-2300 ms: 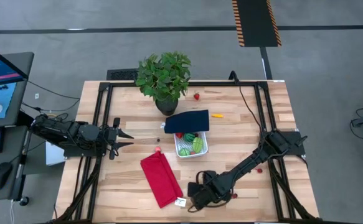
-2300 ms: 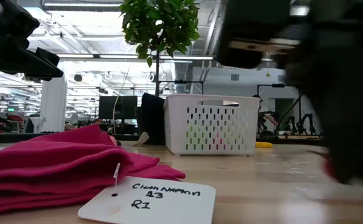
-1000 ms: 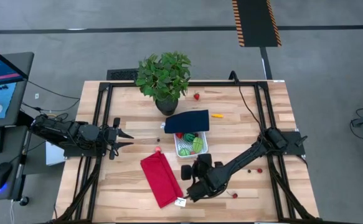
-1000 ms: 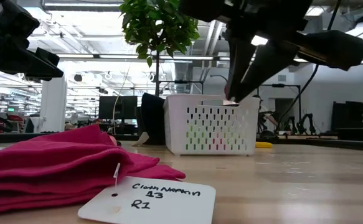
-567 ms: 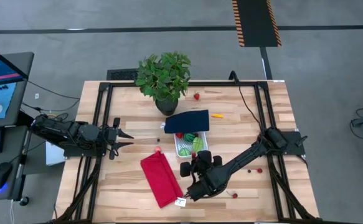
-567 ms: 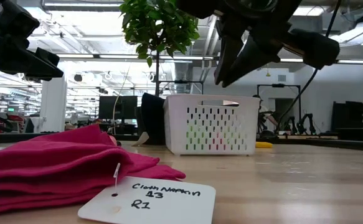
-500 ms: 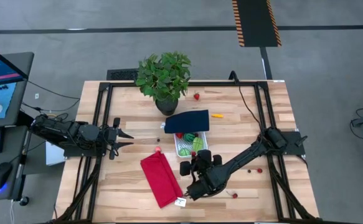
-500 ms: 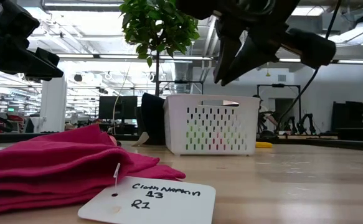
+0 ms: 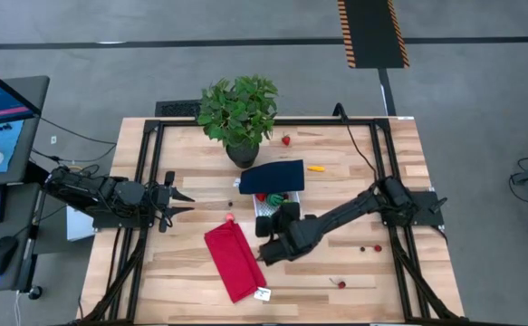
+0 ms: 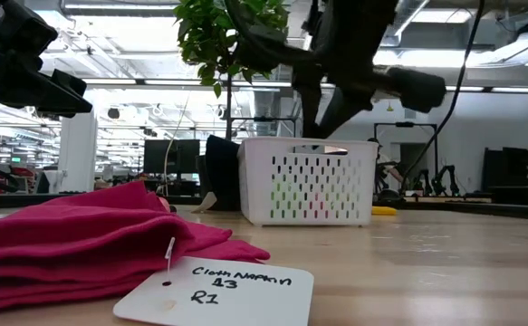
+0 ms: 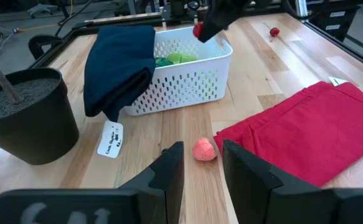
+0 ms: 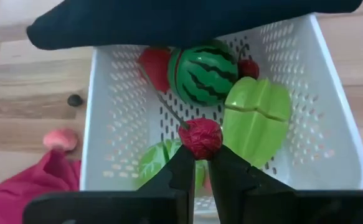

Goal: Pick and placing Produce into tupperware
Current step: Put the cherry into the bin

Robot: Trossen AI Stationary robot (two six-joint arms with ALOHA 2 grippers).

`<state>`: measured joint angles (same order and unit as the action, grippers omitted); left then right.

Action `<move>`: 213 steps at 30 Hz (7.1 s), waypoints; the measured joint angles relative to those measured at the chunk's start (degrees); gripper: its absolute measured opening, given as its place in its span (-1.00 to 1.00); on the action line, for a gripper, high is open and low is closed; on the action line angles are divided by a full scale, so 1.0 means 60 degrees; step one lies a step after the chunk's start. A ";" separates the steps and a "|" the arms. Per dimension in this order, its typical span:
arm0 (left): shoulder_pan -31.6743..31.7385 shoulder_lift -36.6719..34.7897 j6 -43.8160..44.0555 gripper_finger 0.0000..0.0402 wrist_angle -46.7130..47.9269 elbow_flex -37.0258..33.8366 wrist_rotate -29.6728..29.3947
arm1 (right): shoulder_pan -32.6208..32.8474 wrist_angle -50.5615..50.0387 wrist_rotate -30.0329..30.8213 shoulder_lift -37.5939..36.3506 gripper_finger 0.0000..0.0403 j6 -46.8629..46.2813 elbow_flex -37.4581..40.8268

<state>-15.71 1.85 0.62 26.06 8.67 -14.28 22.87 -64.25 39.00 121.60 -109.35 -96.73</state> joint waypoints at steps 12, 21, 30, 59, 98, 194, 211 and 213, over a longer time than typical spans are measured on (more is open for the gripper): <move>-0.0002 0.0000 0.0000 -0.50 0.0000 0.0000 0.0000 | -0.0084 -0.0771 -0.0406 -0.0015 -0.14 0.0235 -0.0371; 0.0000 -0.0001 0.0000 -0.50 0.0001 0.0000 0.0000 | 0.0428 -0.1828 -0.0576 -0.0015 0.14 -0.0839 -0.0374; -0.0003 -0.0001 0.0000 -0.50 -0.0003 0.0000 0.0000 | 0.1497 -0.2446 -0.1390 -0.0018 0.00 -0.3526 -0.0396; -0.0003 -0.0001 0.0000 -0.50 0.0001 0.0000 0.0000 | 0.2506 -0.3246 -0.3687 0.0004 -0.24 -0.6077 -0.0932; 0.0001 0.0000 0.0000 -0.50 -0.0002 0.0000 0.0004 | 0.1301 -0.2004 -0.7998 0.0004 -0.33 -1.1768 -0.0851; 0.0000 0.0002 0.0000 -0.50 -0.0002 0.0003 0.0000 | 0.3788 -0.1715 -0.7773 0.0412 0.31 -1.1620 0.0296; 0.0000 0.0003 0.0000 -0.50 0.0000 0.0001 0.0001 | 0.3770 -0.1647 -0.7959 0.0412 0.24 -1.1771 0.0297; -0.0003 0.0003 0.0000 -0.50 -0.0001 0.0002 0.0004 | 0.3777 -0.1734 -0.7959 0.0412 0.22 -1.1771 0.0300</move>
<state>-15.73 1.87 0.62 26.06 8.68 -14.26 45.54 -74.65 -8.75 124.07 -179.98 -94.94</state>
